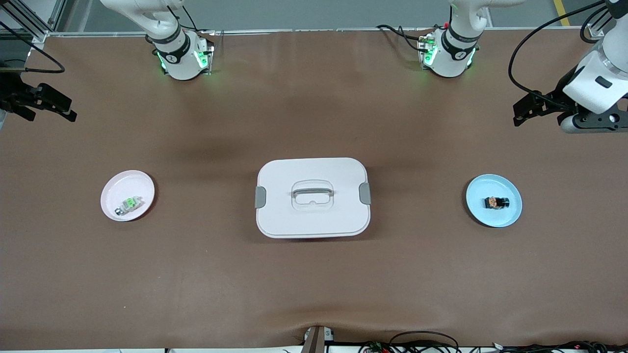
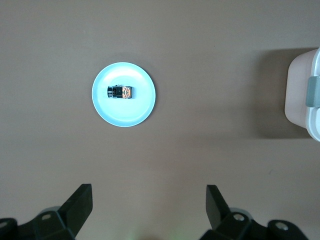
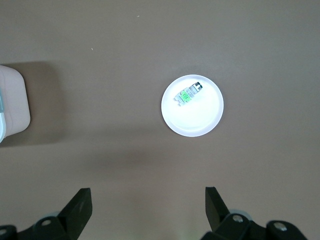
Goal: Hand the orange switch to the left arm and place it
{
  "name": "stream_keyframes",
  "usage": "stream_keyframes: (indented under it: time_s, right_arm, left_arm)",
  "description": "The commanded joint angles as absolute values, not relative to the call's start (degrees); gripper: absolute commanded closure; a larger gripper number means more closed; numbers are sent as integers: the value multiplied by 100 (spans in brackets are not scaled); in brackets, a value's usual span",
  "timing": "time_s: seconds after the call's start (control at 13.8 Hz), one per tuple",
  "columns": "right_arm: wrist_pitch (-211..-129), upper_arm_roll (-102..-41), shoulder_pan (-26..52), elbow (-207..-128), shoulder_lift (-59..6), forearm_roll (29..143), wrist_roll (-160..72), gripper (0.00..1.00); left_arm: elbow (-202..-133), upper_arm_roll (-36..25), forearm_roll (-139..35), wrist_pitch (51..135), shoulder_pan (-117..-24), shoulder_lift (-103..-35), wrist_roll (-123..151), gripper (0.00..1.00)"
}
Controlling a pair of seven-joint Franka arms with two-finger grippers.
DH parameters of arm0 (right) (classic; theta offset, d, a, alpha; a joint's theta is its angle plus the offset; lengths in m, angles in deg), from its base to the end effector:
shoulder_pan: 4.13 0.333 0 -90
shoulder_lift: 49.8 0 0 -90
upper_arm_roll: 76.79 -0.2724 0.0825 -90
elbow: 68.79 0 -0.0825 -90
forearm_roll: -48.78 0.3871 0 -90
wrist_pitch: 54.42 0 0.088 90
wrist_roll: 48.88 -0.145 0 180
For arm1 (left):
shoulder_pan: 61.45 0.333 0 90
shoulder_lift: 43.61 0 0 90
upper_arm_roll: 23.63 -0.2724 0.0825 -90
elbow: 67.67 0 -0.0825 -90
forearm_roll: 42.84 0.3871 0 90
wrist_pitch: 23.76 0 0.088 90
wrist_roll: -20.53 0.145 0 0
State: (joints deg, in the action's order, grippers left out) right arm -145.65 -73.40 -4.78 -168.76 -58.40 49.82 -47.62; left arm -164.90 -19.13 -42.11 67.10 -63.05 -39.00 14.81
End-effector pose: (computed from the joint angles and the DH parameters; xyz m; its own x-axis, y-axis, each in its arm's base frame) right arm 0.5163 -0.0354 0.5426 0.9988 -0.0482 -0.0021 -0.0483 -0.9985 -0.0270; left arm 0.5314 -0.0561 0.5281 0.9996 -0.0063 -0.0289 -0.0070 -0.9997 -0.0220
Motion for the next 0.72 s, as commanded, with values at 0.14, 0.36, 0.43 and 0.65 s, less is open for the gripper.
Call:
stream_keyframes:
  time_s: [0.14,0.36,0.43,0.65]
  right_arm:
    - [-14468,-7424,-562,-16811,-5841,4965,-4879,0]
    - [-14477,-7424,-562,-16811,-5841,4965,-4844,0]
    - [-14468,-7424,-562,-16811,-5832,4965,-4818,0]
    - [-14468,-7424,-562,-16811,-5832,4965,-4809,0]
  left_arm:
    - [-16523,-1924,-4205,6580,-6356,-3772,1561,0]
    - [-16399,-1941,-4196,6457,-6347,-3807,1561,0]
    - [-16391,-1941,-4196,6457,-6347,-3842,1552,0]
    - [-16365,-1932,-4196,6325,-6347,-3807,1552,0]
